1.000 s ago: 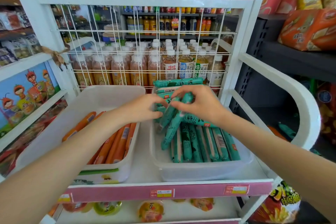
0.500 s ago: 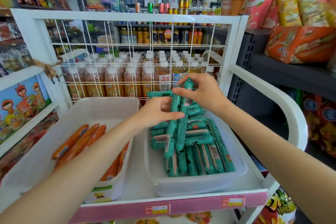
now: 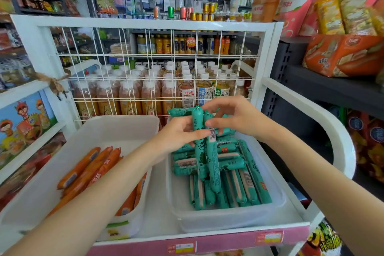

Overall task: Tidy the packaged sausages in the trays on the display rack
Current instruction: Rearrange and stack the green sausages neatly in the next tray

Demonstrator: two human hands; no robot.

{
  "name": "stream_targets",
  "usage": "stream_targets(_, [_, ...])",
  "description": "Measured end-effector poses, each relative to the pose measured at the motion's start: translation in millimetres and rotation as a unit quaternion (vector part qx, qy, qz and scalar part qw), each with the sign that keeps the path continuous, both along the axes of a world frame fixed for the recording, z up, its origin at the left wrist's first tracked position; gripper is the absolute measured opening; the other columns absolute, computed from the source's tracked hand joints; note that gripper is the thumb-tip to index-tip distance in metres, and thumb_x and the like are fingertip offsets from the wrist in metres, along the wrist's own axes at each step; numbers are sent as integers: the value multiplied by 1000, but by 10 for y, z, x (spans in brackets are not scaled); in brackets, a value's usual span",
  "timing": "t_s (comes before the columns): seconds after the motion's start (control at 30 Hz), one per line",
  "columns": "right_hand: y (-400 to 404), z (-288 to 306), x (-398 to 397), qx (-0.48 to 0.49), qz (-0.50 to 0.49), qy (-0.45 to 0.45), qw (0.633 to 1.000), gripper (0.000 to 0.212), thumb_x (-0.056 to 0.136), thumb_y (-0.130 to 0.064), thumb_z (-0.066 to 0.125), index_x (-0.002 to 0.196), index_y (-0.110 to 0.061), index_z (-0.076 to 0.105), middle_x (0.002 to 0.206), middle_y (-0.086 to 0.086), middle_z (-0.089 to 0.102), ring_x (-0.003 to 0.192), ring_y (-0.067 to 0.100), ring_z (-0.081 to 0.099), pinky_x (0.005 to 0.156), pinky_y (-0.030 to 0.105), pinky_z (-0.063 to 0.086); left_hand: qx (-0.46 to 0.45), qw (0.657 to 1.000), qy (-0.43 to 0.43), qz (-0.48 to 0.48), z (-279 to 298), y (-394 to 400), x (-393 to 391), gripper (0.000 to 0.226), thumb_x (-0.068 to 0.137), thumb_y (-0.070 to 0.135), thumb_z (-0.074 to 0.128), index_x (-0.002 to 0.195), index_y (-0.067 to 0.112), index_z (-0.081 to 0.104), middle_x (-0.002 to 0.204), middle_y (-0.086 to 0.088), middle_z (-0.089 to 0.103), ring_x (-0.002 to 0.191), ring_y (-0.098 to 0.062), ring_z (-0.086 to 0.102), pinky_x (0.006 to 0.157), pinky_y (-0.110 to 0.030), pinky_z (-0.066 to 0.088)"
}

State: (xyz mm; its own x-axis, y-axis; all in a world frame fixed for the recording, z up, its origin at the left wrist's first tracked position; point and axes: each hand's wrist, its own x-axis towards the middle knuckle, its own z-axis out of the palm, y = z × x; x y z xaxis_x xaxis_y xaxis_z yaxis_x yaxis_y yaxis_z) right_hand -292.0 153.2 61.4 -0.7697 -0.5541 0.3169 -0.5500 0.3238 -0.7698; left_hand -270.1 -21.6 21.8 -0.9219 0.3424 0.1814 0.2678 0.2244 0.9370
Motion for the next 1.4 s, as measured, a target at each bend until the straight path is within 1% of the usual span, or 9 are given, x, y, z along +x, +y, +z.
stream_targets(0.13, [39,19,-11,4,-5,-26,1000,27,71,-14,72,98,-16,69,77,-4,70,58,11,63,69,19,52,-5,1000,-6,-9,9,-12,3,18,84,21,63,101,27,62,93,10,69,78,1,63,63,-17,49])
stream_targets(0.23, [71,4,0,2,-4,-30,1000,31,74,-5,71,105,-7,66,82,2,69,65,10,66,76,21,52,12,1000,-13,-9,-8,-25,12,20,83,20,63,100,30,62,94,11,69,81,-1,64,65,-17,50])
stream_targets(0.37, [55,2,-4,-4,-9,-4,1000,31,71,-4,72,101,-10,68,91,4,66,80,11,63,76,15,49,23,1000,-21,-4,-24,-12,8,21,84,18,63,100,31,61,91,12,69,80,0,63,69,-21,51])
stream_targets(0.47, [64,-3,14,-28,-14,5,1000,31,68,-7,73,98,-14,69,93,13,66,84,16,62,80,19,50,31,999,-23,-5,-29,13,10,20,84,17,63,100,29,61,89,12,69,78,1,64,68,-20,51])
stream_targets(0.63, [67,42,6,-34,-23,-62,997,13,74,-7,70,84,-15,71,75,-2,71,68,9,65,69,17,53,22,1000,-5,4,-32,47,18,19,85,18,62,101,29,61,91,13,69,80,0,63,70,-24,52])
stream_targets(0.77, [39,121,-24,-74,-30,-164,983,9,81,-7,64,84,-3,71,75,8,71,65,13,64,59,16,53,0,1000,13,-14,0,80,26,16,85,17,62,99,25,61,88,15,66,67,7,59,61,-16,49])
stream_targets(0.97, [44,160,-42,-99,-39,-249,962,12,80,-2,61,89,5,67,76,8,71,64,10,67,56,14,52,-3,1000,16,-17,-2,69,11,15,85,17,62,95,28,60,90,15,66,70,6,60,61,-16,49])
stream_targets(1.23, [64,206,-51,-91,-47,-234,967,13,81,6,59,90,-2,63,73,7,66,61,9,65,56,14,53,-12,999,15,-27,16,75,-17,16,85,15,61,95,27,59,92,14,65,68,9,60,55,-12,46])
stream_targets(1.4, [-77,255,-55,-69,-60,-160,983,13,79,-19,68,87,-8,69,72,1,63,61,7,55,58,16,49,-25,999,13,-16,17,74,-55,12,86,17,60,97,23,60,91,12,65,66,9,60,54,-12,46])
